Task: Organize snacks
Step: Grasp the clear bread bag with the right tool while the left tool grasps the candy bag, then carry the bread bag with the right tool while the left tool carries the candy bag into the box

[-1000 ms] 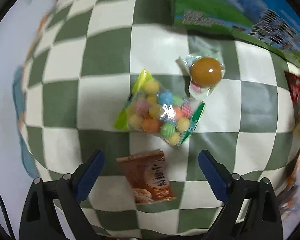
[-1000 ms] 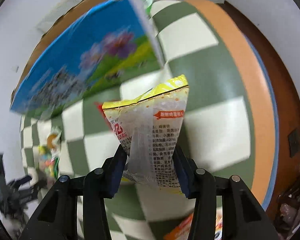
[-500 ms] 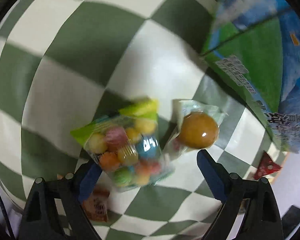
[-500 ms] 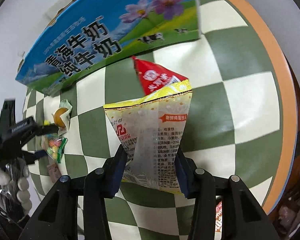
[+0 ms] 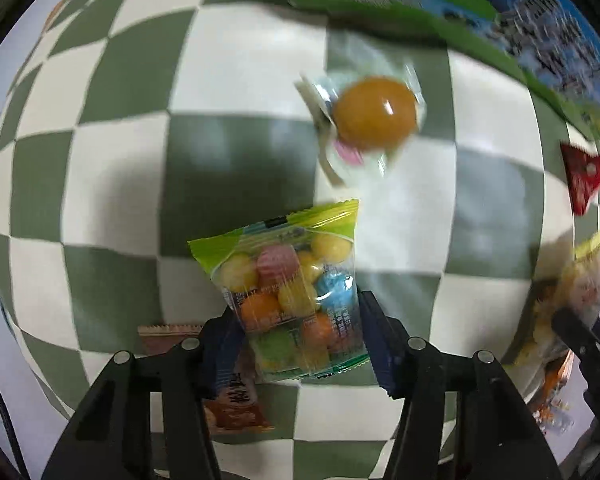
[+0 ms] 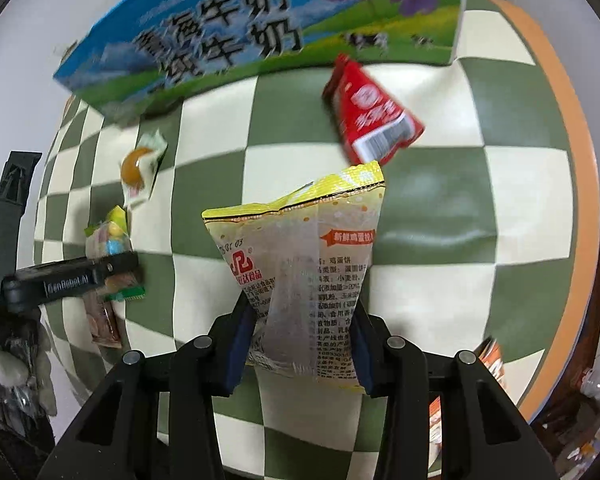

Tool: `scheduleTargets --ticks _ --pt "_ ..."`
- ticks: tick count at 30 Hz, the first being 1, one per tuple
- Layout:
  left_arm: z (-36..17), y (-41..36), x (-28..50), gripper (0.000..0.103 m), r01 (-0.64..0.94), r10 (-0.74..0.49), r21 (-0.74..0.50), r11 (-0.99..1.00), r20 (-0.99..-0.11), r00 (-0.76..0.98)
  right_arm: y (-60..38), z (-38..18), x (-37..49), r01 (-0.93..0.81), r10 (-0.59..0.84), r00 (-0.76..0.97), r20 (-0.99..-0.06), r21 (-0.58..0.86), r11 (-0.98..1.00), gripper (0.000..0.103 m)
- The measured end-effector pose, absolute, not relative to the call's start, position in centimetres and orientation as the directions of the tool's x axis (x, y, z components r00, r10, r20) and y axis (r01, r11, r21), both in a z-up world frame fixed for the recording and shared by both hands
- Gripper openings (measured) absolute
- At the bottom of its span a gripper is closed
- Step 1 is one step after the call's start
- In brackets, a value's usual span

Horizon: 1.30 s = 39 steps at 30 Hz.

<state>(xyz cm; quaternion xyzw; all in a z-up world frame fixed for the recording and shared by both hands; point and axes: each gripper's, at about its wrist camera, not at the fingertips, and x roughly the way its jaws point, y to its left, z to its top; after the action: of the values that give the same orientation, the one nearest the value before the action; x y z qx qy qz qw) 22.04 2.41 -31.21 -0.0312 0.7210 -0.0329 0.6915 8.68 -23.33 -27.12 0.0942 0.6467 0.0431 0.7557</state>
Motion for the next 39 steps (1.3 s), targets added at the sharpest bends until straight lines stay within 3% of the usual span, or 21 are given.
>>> scheduleTargets --ticks 4,8,10,11,18,24,28,32,39 --pt "-32.8 3.2 22.8 0.065 -0.114 -0.166 -0.157 0.981 -0.983 -0.075 -23.0 -28.7 9.3 0.074 0.184 0.141 -0.973 0.196 0.978 0.047" --pt "-33.2 3.7 22.8 0.065 -0.180 -0.184 -0.171 0.969 -0.981 -0.059 -23.0 -30.1 9.4 0.101 0.190 0.131 -0.973 0.204 0.974 0.048" --pt "-33.1 4.3 22.5 0.057 -0.163 -0.157 -0.148 0.976 -0.987 -0.042 -22.9 -30.2 9.4 0.102 0.187 0.136 -0.973 0.202 0.974 0.048" --pt "-33.0 4.5 22.1 0.048 -0.137 -0.126 -0.121 0.983 -0.991 -0.032 -23.0 -30.1 9.3 0.101 0.186 0.139 -0.973 0.201 0.974 0.047" --pt "-28.4 2.0 20.2 0.048 -0.054 -0.136 -0.138 0.989 -0.990 0.023 -23.0 -27.9 8.8 0.090 0.241 0.168 -0.956 0.258 0.962 0.041" --pt "-18.5 -2.5 21.7 0.048 0.042 -0.240 -0.237 0.971 -0.956 0.171 -23.7 -21.1 10.3 0.050 0.364 0.260 -0.894 0.389 0.920 0.041" --pt "-11.8 -0.7 27.6 0.048 0.110 -0.287 -0.268 0.957 -0.929 0.233 -24.3 -15.6 13.4 0.006 0.427 0.343 -0.836 0.457 0.890 0.041" --pt "-7.9 0.5 35.3 0.048 0.154 -0.229 -0.195 0.969 -0.941 0.249 -23.7 -12.4 17.8 -0.024 0.441 0.396 -0.805 0.471 0.882 0.041" --pt "-11.8 3.2 44.4 0.048 0.091 -0.163 -0.155 0.984 -0.983 0.089 -21.9 -13.4 27.7 0.038 0.468 0.354 -0.810 0.513 0.858 0.041"
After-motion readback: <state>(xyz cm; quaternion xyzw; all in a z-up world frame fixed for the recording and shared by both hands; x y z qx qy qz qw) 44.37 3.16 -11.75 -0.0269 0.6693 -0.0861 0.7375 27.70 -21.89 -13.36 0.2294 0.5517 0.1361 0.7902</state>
